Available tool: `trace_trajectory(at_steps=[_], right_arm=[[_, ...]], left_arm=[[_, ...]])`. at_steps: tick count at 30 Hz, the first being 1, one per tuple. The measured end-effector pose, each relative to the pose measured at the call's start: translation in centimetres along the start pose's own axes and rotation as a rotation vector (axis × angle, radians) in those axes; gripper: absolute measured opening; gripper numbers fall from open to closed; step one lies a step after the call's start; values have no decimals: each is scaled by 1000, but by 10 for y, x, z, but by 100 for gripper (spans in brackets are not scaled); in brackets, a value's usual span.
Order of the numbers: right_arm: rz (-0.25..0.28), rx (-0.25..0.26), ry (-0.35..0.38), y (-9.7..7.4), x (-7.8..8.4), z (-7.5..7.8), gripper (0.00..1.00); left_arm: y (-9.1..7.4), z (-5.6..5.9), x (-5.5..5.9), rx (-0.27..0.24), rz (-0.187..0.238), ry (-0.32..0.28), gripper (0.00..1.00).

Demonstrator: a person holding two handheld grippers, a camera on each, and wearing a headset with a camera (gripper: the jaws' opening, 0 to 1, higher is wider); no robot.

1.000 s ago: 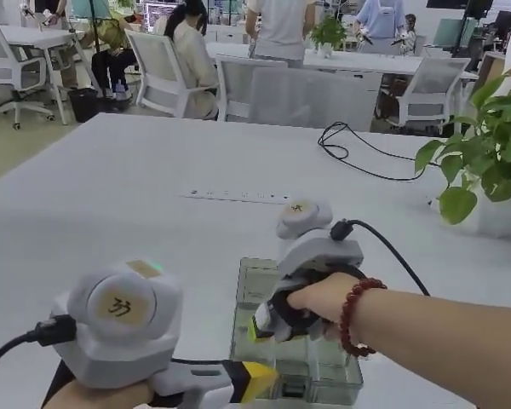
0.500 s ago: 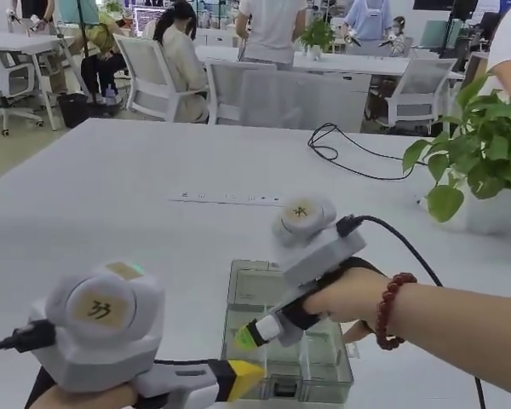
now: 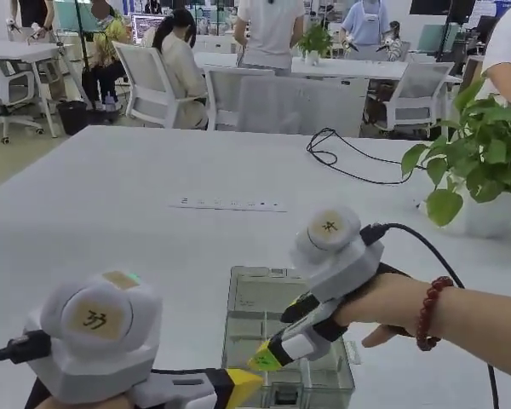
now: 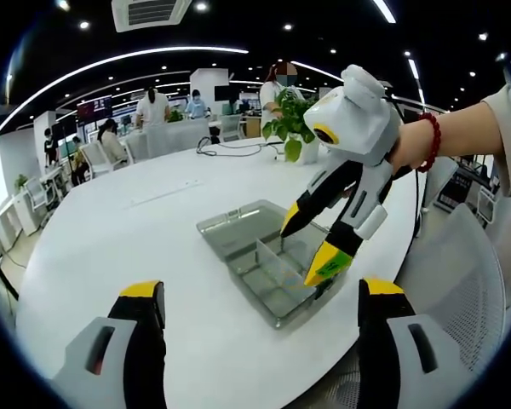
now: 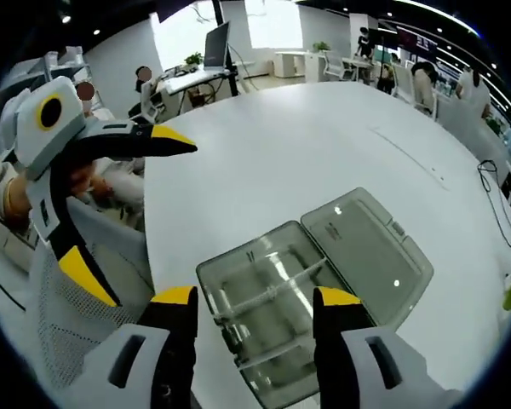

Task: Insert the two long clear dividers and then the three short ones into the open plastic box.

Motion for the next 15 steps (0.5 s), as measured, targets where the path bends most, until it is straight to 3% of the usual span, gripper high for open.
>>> trace_trajectory(at_steps=[6, 15], right_arm=[[31, -32, -54, -13, 3, 3, 57], [33, -57, -96, -28, 17, 9, 58]], left_arm=[[0, -1, -1, 0, 2, 1, 95], [3, -2, -1, 3, -2, 4, 94]])
Point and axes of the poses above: the centre of the closed fingertips' face, and the gripper's own axes: y roughly forward along the fingers, z roughly to its right, x roughly out of its underside, the point moved 2 cm from there along -y, roughly backward along the fingers, and after that the axes turned 12 degrees about -y, right-handed, at the moved point
